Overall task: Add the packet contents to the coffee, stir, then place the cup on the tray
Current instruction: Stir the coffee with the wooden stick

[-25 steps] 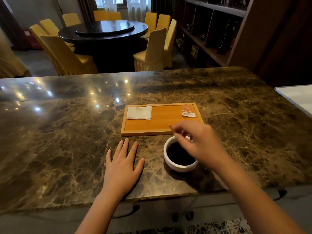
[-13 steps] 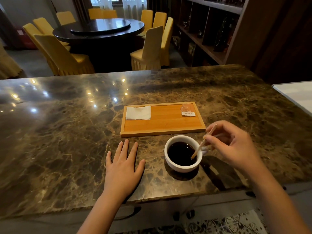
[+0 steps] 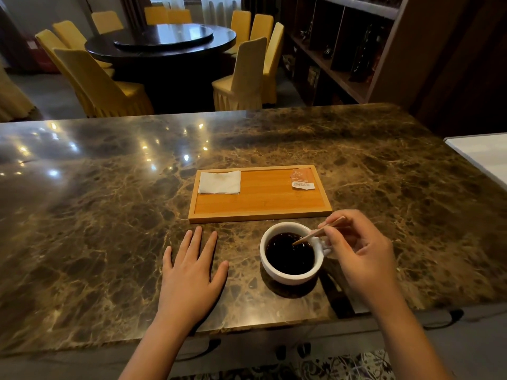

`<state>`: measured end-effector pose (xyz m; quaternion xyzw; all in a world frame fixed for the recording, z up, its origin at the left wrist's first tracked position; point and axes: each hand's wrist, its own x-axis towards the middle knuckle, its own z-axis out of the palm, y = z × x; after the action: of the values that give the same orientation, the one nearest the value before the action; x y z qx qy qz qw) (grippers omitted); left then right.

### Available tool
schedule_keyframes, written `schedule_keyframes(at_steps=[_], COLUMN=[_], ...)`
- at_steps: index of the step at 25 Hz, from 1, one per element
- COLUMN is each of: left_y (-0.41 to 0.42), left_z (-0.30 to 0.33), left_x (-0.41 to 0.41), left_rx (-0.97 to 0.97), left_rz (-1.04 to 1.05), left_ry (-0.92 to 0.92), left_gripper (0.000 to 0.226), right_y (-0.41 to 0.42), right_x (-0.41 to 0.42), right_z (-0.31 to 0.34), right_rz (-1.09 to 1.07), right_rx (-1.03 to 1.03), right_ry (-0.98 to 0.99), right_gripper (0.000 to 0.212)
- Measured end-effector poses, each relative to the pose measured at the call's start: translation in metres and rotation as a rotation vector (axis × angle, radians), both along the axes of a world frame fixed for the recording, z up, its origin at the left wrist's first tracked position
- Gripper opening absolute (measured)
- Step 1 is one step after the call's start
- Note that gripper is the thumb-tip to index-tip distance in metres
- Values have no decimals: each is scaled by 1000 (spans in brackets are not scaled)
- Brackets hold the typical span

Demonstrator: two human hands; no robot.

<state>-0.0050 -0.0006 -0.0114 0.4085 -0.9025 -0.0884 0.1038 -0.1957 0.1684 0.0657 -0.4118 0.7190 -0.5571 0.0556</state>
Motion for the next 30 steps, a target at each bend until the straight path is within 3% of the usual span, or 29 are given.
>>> schedule_keyframes(at_steps=[4,8,13,25,30], left_y=[1,2,2,2,2], left_z=[2,3,3,4,4], left_x=[0,0,0,-1,-1], left_rx=[2,9,10,26,31], left_rz=[1,5,10,18,18], left_ry=[-1,2,3,-11,-15], left_gripper=[70,70,69,69,69], right_y=[8,9,3,12,9], right_x=[0,-1,8,1,-1], right_z=[7,8,-2,-9,-7], right_rz=[25,95,113,10,102], right_rx=[67,62,-102,-11,-31], right_ry=[78,-138,-343,-25,-189], right_gripper=[8,20,12,10,14])
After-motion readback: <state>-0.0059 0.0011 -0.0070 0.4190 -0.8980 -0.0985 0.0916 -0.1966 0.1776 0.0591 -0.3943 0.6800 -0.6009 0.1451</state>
